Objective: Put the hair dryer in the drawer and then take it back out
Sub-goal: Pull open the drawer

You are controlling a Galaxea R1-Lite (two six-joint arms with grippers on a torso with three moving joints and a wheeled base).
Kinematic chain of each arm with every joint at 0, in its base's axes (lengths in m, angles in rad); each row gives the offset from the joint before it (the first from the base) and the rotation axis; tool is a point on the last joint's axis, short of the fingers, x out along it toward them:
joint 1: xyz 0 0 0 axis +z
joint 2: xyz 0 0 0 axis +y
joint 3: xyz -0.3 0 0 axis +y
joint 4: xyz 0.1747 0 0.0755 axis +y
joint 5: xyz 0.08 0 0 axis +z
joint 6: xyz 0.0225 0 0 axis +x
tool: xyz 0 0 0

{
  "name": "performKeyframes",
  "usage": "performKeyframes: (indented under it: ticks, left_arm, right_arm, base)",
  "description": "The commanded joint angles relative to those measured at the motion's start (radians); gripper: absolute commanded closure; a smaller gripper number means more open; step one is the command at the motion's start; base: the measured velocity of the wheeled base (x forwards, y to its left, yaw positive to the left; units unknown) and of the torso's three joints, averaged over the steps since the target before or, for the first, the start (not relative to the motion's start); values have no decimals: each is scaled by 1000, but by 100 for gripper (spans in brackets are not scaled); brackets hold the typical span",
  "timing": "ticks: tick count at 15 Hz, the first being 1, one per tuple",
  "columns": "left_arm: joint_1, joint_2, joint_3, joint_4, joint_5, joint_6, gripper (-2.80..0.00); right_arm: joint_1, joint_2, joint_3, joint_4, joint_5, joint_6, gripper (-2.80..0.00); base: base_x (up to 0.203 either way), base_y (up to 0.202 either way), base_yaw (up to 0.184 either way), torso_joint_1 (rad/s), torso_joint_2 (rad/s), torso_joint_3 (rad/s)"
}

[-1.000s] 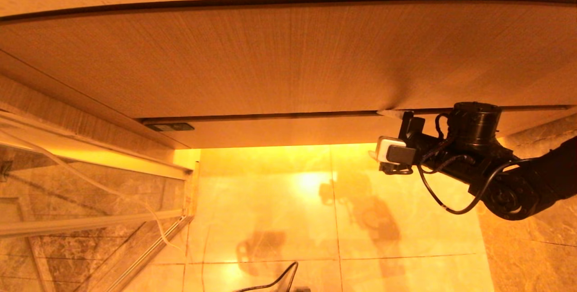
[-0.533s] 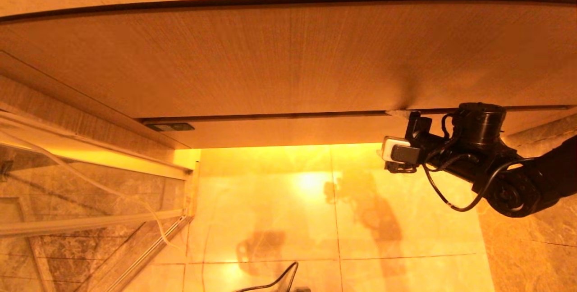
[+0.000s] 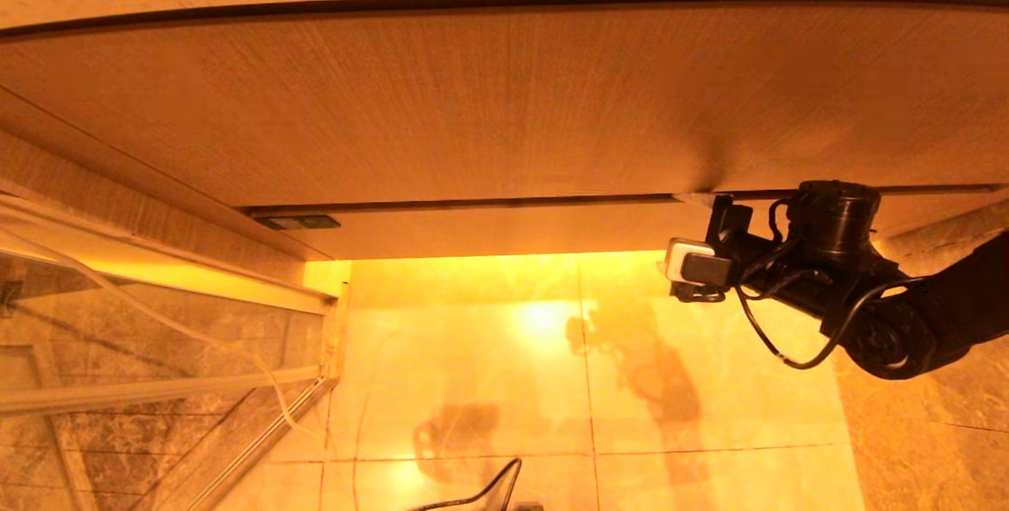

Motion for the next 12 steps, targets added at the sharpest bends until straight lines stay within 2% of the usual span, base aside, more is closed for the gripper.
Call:
performKeyframes:
  ticks: [1, 6, 12]
  left_arm:
    - [0, 0, 0, 0, 0, -1, 0]
    - [0, 0, 0, 0, 0, -1, 0]
    - [0, 0, 0, 0, 0, -1, 0]
  right_arm:
    - [0, 8, -1, -20, 3, -9, -280]
    - [0, 39, -11, -27, 0, -16, -280]
    - [0, 50, 0, 50, -5, -28, -280]
  base:
    - [0, 0, 0, 0, 0, 0]
    - [0, 0, 0, 0, 0, 0]
    - [0, 0, 0, 0, 0, 0]
